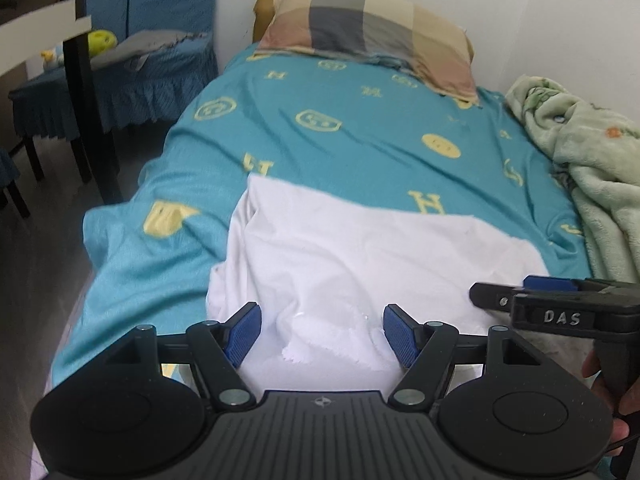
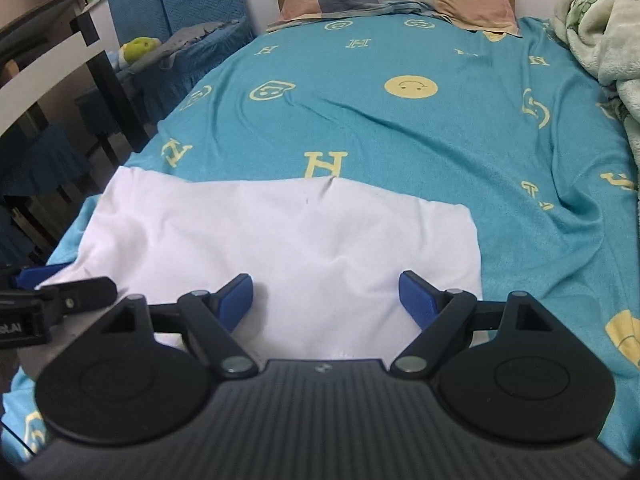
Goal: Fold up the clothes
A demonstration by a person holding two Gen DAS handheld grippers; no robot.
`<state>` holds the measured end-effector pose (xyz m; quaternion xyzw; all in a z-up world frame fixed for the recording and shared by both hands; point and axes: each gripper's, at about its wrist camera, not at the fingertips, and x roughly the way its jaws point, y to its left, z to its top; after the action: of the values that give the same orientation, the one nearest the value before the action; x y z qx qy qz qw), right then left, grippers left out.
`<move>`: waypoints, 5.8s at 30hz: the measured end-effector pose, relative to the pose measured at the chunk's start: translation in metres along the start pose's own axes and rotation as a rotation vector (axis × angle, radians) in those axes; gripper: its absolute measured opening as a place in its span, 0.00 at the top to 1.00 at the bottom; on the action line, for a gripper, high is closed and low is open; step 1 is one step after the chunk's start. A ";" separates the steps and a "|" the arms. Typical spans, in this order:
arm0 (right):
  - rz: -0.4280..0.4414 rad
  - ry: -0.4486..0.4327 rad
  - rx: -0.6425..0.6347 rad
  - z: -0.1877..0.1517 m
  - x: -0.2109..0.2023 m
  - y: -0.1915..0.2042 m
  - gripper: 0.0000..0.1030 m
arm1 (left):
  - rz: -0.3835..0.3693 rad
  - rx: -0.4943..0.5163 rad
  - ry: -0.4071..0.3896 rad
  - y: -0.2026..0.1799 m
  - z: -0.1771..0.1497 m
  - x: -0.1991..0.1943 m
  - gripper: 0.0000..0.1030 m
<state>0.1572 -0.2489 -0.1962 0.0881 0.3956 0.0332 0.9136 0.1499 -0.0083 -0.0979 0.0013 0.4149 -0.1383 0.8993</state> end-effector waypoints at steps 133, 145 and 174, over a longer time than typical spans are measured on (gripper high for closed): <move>0.272 -0.514 1.147 0.028 -0.327 -0.178 0.77 | -0.860 -0.806 0.110 -0.200 0.108 -0.138 0.73; -0.063 -0.756 1.078 0.051 -0.401 -0.364 0.77 | -1.095 -0.516 0.215 -0.460 0.151 -0.038 0.73; -0.371 -0.441 0.832 -0.054 -0.425 -0.292 0.23 | -0.683 0.363 -0.092 -0.409 0.062 -0.193 0.14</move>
<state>-0.1760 -0.5841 0.0175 0.3779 0.1817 -0.3095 0.8535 -0.0255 -0.3616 0.1325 0.0160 0.3196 -0.5007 0.8043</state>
